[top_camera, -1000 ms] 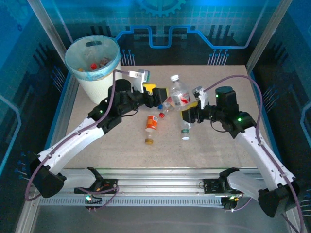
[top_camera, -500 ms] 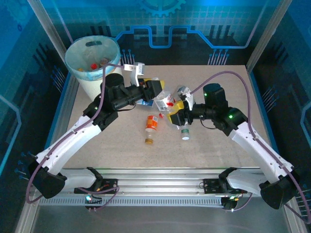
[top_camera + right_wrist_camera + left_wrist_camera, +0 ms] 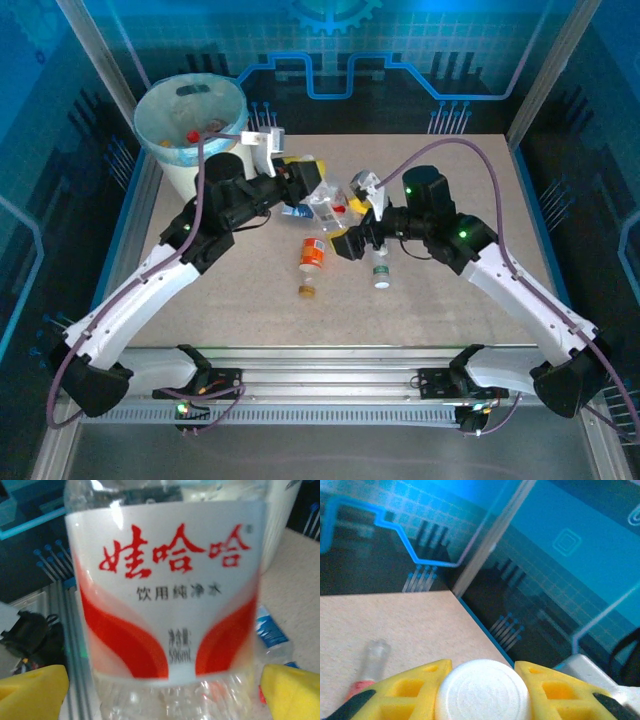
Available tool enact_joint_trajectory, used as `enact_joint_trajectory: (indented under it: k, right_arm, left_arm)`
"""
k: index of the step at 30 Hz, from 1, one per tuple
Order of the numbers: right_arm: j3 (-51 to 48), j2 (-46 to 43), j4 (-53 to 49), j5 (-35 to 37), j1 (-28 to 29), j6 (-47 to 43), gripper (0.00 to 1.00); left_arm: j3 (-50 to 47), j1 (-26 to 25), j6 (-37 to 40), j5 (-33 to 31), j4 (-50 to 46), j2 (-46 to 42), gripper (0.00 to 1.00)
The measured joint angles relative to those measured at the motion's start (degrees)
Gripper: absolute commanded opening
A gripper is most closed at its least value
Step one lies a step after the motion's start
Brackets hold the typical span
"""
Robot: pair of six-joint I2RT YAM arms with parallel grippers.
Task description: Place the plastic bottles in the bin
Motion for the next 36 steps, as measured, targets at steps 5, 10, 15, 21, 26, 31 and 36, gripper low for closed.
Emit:
enact_joint_trajectory:
  k: [5, 10, 15, 21, 26, 31, 36]
  right_arm:
    - [3.4, 1.9, 3.8, 4.6, 0.1, 0.3, 1.00]
    - [7.2, 5.8, 5.6, 8.2, 0.1, 1.0, 1.00]
    - [12.5, 10.2, 6.0, 7.8, 0.1, 1.2, 1.00]
    - [22.6, 17.3, 5.2, 6.0, 0.1, 2.3, 1.00]
    - [34.8, 25.9, 1.7, 5.2, 0.3, 0.7, 1.00]
    - [43.5, 32.3, -2.5, 4.3, 0.3, -2.0, 1.00]
    - [46.5, 34.8, -5.8, 4.0, 0.3, -4.5, 1.00]
  left_arm:
    - [0.5, 3.7, 2.6, -5.3, -0.5, -1.9, 0.00]
    - [5.4, 8.8, 5.5, -8.0, -3.3, -1.0, 0.00]
    - [13.1, 13.9, 8.6, -10.2, -4.4, 1.7, 0.00]
    - [24.4, 20.1, 13.7, -12.8, -6.0, 8.1, 0.00]
    - [35.8, 28.3, 15.8, -16.1, -8.9, 16.5, 0.00]
    - [42.1, 36.7, 15.7, -17.6, -12.1, 24.9, 0.00]
    - [45.0, 41.6, 13.2, -16.3, -13.3, 33.1, 0.00]
